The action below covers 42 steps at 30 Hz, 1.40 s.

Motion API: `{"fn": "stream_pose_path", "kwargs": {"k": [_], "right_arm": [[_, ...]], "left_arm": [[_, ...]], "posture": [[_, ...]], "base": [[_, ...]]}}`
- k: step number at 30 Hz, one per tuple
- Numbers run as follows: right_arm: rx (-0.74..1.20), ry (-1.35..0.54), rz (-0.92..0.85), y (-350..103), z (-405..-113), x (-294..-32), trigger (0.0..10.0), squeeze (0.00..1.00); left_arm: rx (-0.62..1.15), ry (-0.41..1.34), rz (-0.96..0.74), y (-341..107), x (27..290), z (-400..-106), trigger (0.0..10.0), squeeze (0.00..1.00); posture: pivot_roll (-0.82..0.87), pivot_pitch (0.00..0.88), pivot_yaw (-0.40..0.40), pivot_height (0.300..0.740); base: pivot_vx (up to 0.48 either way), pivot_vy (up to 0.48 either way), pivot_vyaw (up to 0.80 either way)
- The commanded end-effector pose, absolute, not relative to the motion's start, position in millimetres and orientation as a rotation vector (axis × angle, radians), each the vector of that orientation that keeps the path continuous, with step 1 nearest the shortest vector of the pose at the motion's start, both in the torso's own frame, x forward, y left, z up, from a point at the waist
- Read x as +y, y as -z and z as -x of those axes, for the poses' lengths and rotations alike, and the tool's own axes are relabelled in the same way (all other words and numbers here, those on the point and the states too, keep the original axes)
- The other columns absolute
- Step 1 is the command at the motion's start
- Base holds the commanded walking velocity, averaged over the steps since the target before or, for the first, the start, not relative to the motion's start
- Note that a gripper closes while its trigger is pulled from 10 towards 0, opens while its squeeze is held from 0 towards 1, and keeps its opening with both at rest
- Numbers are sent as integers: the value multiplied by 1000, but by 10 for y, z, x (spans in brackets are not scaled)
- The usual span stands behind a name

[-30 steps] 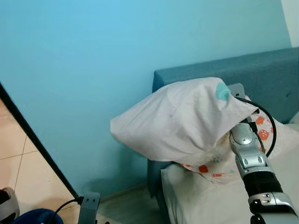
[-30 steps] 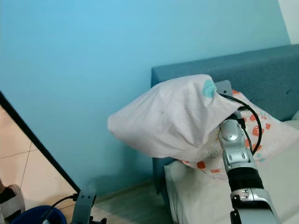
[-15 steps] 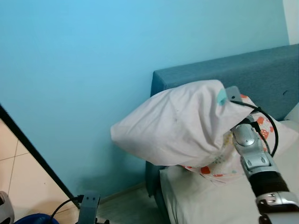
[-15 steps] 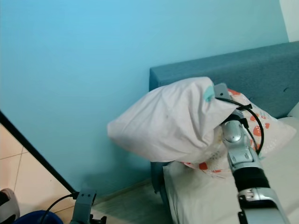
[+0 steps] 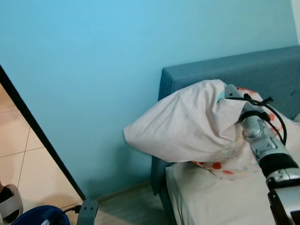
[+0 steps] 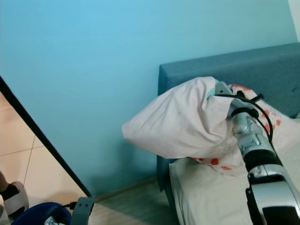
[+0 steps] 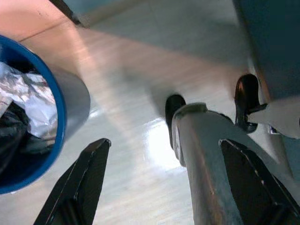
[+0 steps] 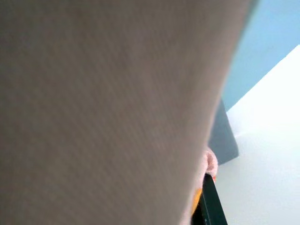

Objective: Clean up the room

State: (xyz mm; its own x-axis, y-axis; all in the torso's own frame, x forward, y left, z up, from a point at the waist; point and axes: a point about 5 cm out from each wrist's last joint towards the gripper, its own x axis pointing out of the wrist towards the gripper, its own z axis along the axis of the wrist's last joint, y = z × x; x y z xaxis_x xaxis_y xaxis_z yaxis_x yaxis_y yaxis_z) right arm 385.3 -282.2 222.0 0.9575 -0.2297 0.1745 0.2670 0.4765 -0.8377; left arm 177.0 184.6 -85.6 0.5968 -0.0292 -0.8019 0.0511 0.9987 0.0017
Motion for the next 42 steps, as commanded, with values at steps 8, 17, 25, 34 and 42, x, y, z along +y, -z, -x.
{"fn": "stream_pose_path", "kwargs": {"k": [8,17,25,34,42], "right_arm": [[-127,512,1184,-2911,-3820,-3178,10000,0],[-341,447,825,-2805,-3855,-2896,10000,0],[-105,242,564,-1508,-3639,-2593,10000,0],[369,208,773,-392,-3000,-2728,10000,0],[507,753,666,-780,-2814,-3634,10000,0]], "left_arm": [[988,57,-61,964,2015,-1413,10000,0],[996,111,-111,995,2060,-1242,10000,0],[1024,143,-139,1032,2142,-975,10000,0],[1084,159,-168,1039,2327,-706,10000,0],[1035,161,-146,1015,2231,-953,10000,0]], "posture": [[21,277,-18,735],[40,397,14,735],[66,470,50,735],[64,498,72,735],[46,448,64,735]], "base": [[0,0,0],[0,0,0],[0,0,0],[0,0,0],[0,0,0]]}}
